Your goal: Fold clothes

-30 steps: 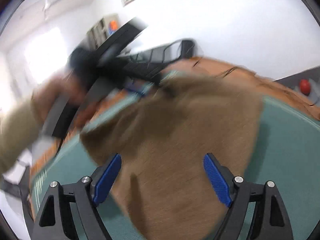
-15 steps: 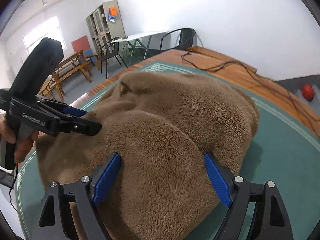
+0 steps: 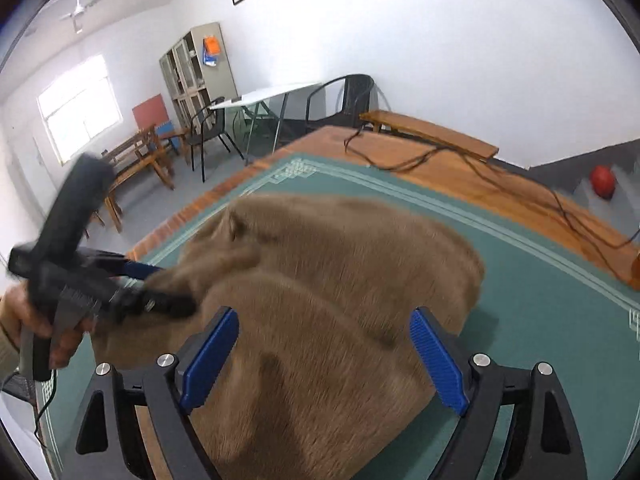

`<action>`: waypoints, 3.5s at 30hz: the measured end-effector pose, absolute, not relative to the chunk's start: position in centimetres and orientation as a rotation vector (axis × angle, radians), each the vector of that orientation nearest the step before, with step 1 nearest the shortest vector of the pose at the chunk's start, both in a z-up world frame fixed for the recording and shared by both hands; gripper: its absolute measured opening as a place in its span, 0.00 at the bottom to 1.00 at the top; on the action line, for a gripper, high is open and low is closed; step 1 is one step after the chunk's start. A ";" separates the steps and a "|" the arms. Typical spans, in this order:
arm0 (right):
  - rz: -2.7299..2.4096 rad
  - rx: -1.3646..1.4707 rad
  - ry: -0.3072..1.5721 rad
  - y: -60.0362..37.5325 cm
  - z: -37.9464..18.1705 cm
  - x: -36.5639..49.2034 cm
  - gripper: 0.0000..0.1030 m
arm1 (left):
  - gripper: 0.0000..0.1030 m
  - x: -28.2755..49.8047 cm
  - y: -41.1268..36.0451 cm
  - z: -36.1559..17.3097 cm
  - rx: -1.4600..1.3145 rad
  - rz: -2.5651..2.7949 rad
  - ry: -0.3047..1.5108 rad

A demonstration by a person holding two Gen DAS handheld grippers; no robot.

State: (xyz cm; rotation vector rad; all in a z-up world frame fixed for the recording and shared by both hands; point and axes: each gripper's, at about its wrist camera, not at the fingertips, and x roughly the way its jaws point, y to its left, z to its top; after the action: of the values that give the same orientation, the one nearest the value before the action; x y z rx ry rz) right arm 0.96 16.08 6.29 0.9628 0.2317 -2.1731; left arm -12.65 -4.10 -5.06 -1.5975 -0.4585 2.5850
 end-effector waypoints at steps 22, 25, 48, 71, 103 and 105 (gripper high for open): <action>-2.155 1.130 0.057 17.6 5.0 -1.4 0.91 | 0.99 -11.3 -3.6 -4.5 -1.535 2.492 -0.416; -2.163 1.189 -0.101 21.0 4.6 -0.8 0.92 | 0.99 -11.5 -6.9 -4.8 -1.524 2.448 -0.597; -1.886 1.366 -0.585 23.6 -2.2 -1.4 0.93 | 0.99 -17.8 -11.5 -11.9 -1.583 2.093 -0.949; -2.027 1.261 -0.427 22.4 0.9 0.6 0.59 | 0.44 -17.3 -6.9 -8.0 -1.551 2.086 -0.837; -2.467 1.196 -0.572 56.6 9.3 26.3 0.59 | 0.45 -5.2 29.0 -4.5 -1.578 1.737 -0.455; -2.472 1.293 -0.536 57.0 7.0 26.1 0.60 | 0.48 -5.4 30.3 -6.9 -1.648 1.747 -0.415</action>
State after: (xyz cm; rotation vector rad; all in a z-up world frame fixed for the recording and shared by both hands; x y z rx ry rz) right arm 26.06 57.00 6.96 1.2927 -0.5363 -2.4722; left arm -5.38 30.29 -6.86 -1.6480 -0.4148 1.7471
